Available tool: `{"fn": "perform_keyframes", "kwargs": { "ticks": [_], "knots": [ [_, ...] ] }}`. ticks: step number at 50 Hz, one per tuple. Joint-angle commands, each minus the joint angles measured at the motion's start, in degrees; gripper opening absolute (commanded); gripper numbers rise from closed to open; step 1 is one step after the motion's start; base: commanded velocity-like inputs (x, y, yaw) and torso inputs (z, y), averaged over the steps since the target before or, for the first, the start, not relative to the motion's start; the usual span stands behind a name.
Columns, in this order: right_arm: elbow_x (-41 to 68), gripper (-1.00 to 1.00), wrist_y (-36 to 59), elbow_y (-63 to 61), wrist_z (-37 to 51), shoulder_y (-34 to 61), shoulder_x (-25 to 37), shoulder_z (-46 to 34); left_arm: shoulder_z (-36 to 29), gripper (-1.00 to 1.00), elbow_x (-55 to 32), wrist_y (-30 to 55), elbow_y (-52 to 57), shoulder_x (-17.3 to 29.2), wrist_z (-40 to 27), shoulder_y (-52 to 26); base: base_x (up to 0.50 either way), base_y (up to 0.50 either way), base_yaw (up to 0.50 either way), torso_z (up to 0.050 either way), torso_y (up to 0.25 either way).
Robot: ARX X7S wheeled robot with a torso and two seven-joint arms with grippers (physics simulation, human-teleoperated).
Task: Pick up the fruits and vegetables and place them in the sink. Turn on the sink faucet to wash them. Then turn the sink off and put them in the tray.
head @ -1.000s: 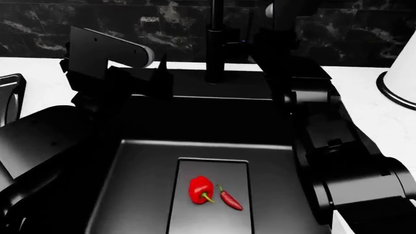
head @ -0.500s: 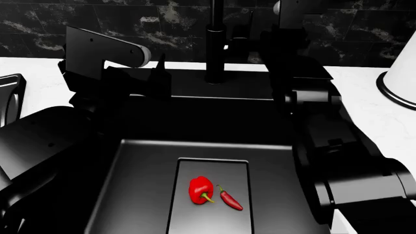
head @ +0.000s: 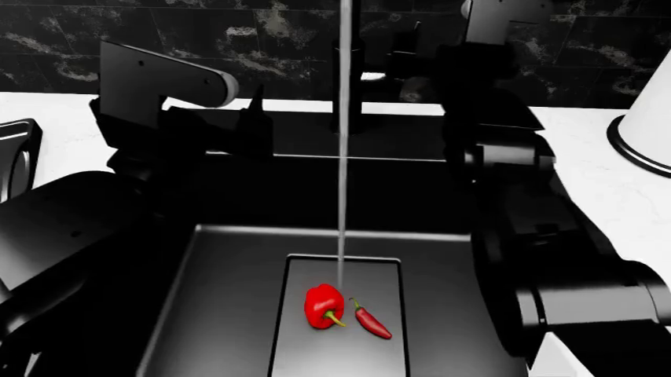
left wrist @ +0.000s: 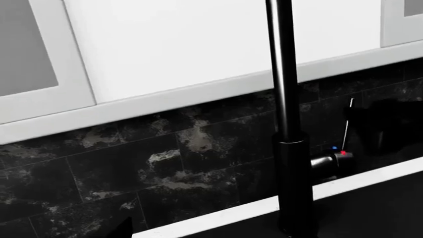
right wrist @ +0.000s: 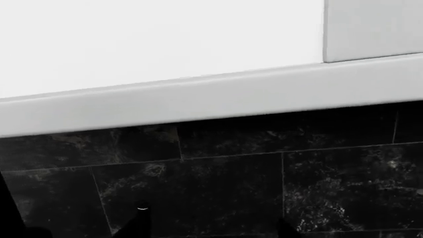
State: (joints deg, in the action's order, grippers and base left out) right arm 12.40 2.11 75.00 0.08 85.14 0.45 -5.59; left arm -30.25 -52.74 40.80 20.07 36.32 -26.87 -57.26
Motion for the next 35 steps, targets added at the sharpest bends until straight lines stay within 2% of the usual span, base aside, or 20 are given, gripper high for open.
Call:
{"fn": "perform_keyframes", "kwargs": {
  "ticks": [1, 18, 35],
  "knots": [
    [-3.44, 1.0, -0.98, -0.05, 2.06, 0.27, 0.88, 4.89, 0.48, 1.0, -0.53, 0.07, 0.22, 0.41, -0.16, -0.07, 0.0, 0.0, 0.0, 0.0, 0.0],
    [-7.37, 1.0, 0.36, -0.04, 2.61, 0.63, 1.78, 11.91, 0.87, 1.0, -1.06, 0.21, 0.58, 0.71, -0.52, -0.22, 0.0, 0.0, 0.0, 0.0, 0.0],
    [-9.4, 1.0, -0.37, -0.06, 1.89, 2.25, 3.01, 14.85, 0.73, 1.0, -1.35, 0.55, 0.81, 0.65, -0.87, -0.34, 0.0, 0.0, 0.0, 0.0, 0.0]
  ]
}}
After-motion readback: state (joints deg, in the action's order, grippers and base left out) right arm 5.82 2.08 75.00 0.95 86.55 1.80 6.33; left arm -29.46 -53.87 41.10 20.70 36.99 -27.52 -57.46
